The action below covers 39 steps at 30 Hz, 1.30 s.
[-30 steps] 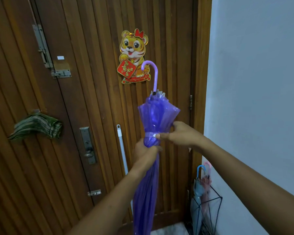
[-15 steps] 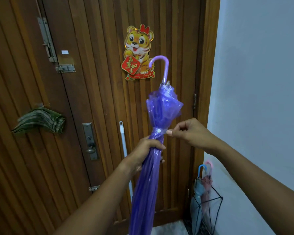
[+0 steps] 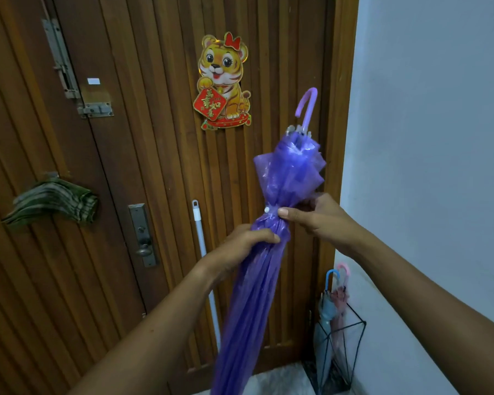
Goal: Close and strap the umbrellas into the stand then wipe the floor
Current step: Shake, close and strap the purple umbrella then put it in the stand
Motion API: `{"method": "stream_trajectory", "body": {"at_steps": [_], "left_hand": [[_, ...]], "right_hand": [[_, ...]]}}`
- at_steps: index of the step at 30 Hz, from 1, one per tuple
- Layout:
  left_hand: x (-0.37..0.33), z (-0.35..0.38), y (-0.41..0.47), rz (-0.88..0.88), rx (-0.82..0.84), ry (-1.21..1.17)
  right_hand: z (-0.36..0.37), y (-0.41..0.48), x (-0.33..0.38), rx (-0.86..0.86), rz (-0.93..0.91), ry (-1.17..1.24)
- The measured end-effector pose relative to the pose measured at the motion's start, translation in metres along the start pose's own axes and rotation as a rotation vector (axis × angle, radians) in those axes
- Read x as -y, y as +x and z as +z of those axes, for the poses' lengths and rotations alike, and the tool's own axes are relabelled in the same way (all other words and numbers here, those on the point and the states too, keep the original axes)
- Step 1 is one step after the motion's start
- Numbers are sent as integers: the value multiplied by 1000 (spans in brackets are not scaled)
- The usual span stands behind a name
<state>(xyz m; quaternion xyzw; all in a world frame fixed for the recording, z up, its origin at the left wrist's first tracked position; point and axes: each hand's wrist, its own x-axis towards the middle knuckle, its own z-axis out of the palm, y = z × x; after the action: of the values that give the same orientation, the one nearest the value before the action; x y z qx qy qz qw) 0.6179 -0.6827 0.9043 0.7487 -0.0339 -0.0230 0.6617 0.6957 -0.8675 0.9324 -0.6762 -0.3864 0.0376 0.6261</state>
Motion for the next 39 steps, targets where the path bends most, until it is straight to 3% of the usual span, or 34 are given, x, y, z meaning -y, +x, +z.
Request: {"method": "stream_trajectory", "body": {"at_steps": [2, 4, 9, 14, 21, 27, 32, 36, 39], "left_hand": [[5, 9, 1, 96, -233, 173], [8, 25, 0, 110, -359, 278], [13, 36, 6, 205, -600, 243], [8, 33, 0, 224, -605, 184], [-1, 24, -5, 197, -482, 53], [-4, 12, -3, 68, -456, -135], [-5, 5, -4, 80, -279, -216], [-11, 7, -9, -3, 201, -377], [-14, 15, -10, -34, 533, -500]], "right_hand": [[3, 4, -4, -75, -7, -38], [9, 7, -3, -78, 20, -85], [16, 14, 4, 24, 13, -251], [9, 9, 7, 36, 36, -242], [4, 2, 13, 120, -39, -168], [-4, 0, 14, 137, -124, -224], [-8, -1, 8, 109, -114, -192], [-15, 0, 1, 106, 27, -63], [-15, 2, -3, 221, 79, 224]]}}
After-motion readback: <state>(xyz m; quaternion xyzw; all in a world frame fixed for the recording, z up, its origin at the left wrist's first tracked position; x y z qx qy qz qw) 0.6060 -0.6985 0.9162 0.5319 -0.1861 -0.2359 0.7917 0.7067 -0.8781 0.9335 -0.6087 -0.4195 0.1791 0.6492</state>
